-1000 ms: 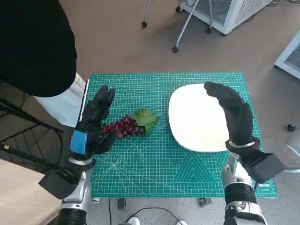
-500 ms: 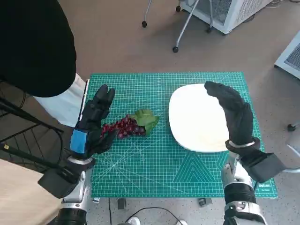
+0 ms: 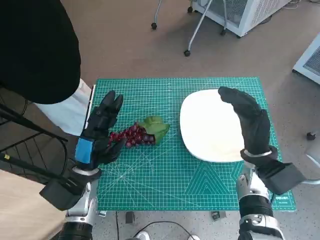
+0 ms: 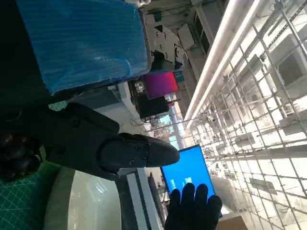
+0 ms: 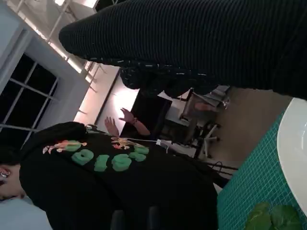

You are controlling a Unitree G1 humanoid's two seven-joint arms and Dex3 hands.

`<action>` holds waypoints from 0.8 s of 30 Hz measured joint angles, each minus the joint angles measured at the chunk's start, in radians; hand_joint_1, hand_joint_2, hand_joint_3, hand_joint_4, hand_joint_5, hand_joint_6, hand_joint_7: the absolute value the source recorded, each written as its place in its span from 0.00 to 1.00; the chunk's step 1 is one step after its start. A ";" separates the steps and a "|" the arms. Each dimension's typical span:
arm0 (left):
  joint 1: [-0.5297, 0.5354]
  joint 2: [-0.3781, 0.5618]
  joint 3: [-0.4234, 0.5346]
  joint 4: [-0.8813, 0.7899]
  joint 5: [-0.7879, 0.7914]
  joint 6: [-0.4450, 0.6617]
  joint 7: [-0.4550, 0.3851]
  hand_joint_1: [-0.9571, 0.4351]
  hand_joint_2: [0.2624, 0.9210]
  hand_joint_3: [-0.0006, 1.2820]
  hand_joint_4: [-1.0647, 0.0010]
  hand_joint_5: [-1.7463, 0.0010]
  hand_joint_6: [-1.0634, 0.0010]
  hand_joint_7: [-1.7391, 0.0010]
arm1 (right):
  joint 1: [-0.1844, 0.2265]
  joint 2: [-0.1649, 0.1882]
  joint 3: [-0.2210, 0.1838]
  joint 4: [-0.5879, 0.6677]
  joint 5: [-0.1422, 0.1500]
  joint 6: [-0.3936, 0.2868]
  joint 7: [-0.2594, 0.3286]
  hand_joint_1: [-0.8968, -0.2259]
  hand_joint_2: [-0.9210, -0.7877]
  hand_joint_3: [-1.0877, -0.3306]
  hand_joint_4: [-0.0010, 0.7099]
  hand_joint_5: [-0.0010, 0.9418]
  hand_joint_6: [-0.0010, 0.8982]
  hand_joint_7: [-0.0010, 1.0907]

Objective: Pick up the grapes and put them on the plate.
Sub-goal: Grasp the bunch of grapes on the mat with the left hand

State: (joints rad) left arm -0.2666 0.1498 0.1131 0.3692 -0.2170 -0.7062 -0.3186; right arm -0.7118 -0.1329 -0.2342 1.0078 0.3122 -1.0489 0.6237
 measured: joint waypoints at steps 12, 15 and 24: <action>-0.001 -0.003 0.002 -0.003 -0.020 0.006 -0.011 0.21 1.00 0.23 0.75 1.00 0.76 0.95 | 0.000 0.000 0.000 -0.002 0.001 0.000 0.005 0.45 0.00 0.52 0.32 0.01 0.04 0.29; -0.001 -0.003 0.002 -0.003 -0.020 0.006 -0.013 0.21 1.00 0.23 0.75 1.00 0.76 0.95 | 0.000 0.000 0.000 -0.002 0.001 0.000 0.005 0.45 0.00 0.52 0.32 0.01 0.04 0.29; -0.003 0.009 0.013 -0.005 0.093 0.007 0.062 0.20 1.00 0.22 0.75 1.00 0.76 0.95 | 0.000 0.001 -0.001 -0.002 0.001 0.000 0.006 0.46 0.00 0.52 0.31 0.00 0.04 0.29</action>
State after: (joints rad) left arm -0.2693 0.1586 0.1259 0.3647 -0.1243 -0.6997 -0.2566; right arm -0.7118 -0.1323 -0.2350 1.0057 0.3134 -1.0490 0.6293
